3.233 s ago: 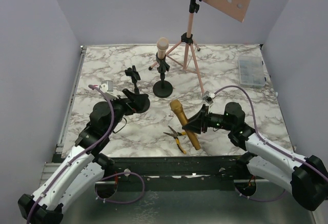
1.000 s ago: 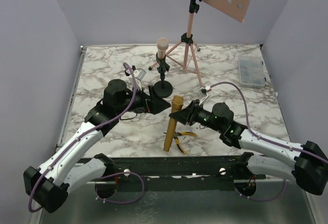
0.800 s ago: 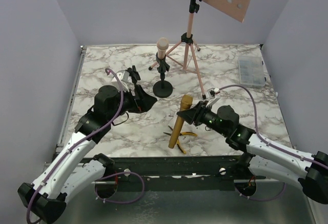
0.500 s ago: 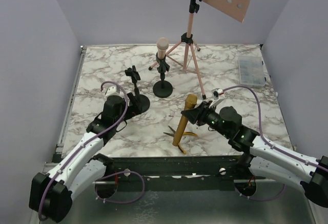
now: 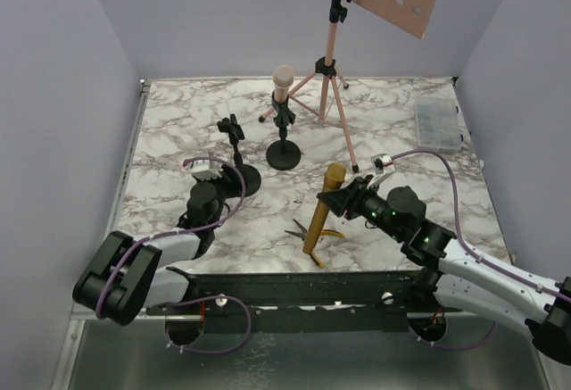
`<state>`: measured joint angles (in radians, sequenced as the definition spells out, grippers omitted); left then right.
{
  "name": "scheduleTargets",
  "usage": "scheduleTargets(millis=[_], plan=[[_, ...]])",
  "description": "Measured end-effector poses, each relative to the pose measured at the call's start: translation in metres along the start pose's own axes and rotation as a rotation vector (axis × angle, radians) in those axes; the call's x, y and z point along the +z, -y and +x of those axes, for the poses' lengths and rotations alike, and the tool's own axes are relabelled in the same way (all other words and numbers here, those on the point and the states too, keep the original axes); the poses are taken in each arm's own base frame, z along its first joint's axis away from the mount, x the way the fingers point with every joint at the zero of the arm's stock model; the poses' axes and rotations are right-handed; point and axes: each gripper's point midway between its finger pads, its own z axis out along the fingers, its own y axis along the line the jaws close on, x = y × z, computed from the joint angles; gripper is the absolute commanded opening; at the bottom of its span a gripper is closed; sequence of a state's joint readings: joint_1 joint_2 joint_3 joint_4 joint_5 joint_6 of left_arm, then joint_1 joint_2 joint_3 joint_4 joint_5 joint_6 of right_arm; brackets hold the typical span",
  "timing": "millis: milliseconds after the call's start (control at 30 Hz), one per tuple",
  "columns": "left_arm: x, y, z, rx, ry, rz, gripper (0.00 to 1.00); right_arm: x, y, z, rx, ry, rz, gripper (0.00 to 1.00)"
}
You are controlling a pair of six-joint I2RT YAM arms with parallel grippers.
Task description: Set up the instrument practice props
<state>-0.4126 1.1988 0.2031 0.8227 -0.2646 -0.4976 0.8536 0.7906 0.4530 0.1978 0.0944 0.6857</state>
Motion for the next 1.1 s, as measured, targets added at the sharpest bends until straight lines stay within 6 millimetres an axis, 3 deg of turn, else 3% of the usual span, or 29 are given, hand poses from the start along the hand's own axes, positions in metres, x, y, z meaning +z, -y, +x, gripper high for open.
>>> scheduleTargets(millis=[167, 367, 533, 700, 867, 1100], plan=[[0.014, 0.016, -0.011, 0.071, 0.097, 0.104, 0.57, -0.004, -0.003, -0.002, -0.006, -0.001, -0.010, 0.00], [0.021, 0.028, -0.019, 0.138, 0.174, 0.175, 0.43, -0.015, -0.012, -0.015, 0.000, 0.041, -0.044, 0.00], [0.027, 0.028, -0.019, 0.192, 0.205, 0.177, 0.24, -0.020, -0.012, -0.016, 0.000, 0.043, -0.044, 0.00], [0.021, 0.044, -0.010, 0.273, 0.227, 0.139, 0.17, -0.021, -0.009, -0.013, 0.000, 0.031, -0.032, 0.00], [0.012, 0.053, -0.001, 0.323, 0.243, 0.074, 0.00, -0.018, -0.006, -0.009, 0.002, 0.016, -0.020, 0.00], [0.003, 0.054, 0.002, 0.405, 0.281, -0.117, 0.00, -0.013, -0.001, -0.002, 0.006, -0.009, 0.000, 0.00]])
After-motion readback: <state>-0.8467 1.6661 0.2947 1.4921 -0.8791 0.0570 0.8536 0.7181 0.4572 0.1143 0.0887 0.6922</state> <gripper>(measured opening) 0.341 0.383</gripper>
